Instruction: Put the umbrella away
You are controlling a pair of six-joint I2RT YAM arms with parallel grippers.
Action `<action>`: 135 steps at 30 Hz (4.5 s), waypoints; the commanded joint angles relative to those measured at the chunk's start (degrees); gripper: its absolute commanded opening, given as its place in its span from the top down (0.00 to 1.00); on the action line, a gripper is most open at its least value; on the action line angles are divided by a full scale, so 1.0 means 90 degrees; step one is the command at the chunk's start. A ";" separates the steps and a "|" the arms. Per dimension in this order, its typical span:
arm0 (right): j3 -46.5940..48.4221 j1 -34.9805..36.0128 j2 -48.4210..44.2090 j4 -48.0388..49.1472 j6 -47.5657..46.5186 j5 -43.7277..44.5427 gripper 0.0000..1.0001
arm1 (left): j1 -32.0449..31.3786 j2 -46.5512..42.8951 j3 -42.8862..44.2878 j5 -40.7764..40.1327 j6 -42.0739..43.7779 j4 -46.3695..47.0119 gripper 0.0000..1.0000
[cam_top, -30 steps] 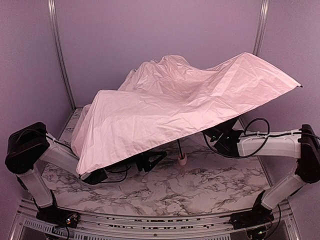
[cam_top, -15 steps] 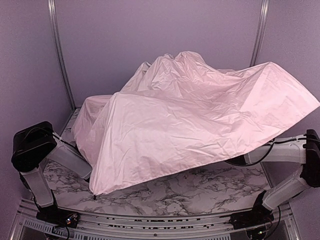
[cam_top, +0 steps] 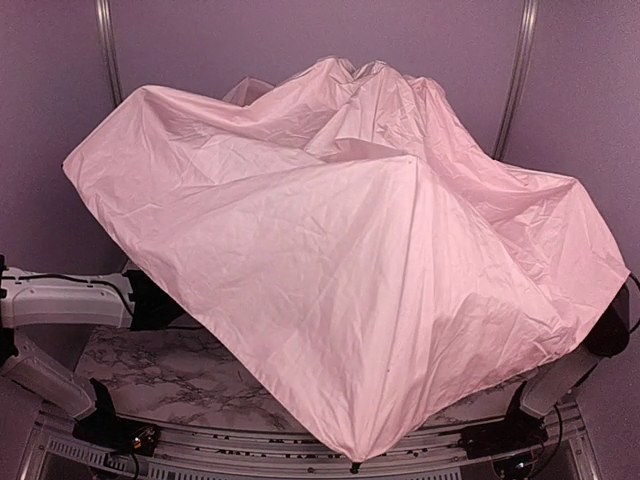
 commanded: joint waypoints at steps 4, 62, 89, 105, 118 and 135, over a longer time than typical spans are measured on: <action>0.0964 0.0396 0.0914 0.2040 0.0701 0.0110 1.00 | 0.0077 0.0500 0.0579 0.0439 0.0409 -0.0781 0.07; -0.1030 0.0571 0.0386 -0.3929 -0.1378 0.0189 0.91 | -0.0031 0.0553 0.0219 -0.1431 -0.0896 0.2140 1.00; -0.1767 0.0864 0.0444 -0.4266 -0.1407 0.0583 0.92 | 0.0222 0.0718 0.0248 -0.1660 -0.1702 0.3475 1.00; -0.1893 0.1073 0.0604 -0.4319 -0.1408 0.0929 0.91 | 0.0311 0.1172 0.0396 -0.1794 -0.2074 0.4242 1.00; -0.1205 0.0292 -0.0671 -0.4408 -0.1107 0.0752 0.99 | 0.0077 0.1495 -0.0354 -0.1486 -0.1992 0.3232 1.00; -0.1196 -0.0108 -0.1638 -0.5067 -0.2033 -0.0496 0.49 | -0.0387 0.2647 0.0411 -0.1210 -0.3207 0.3494 1.00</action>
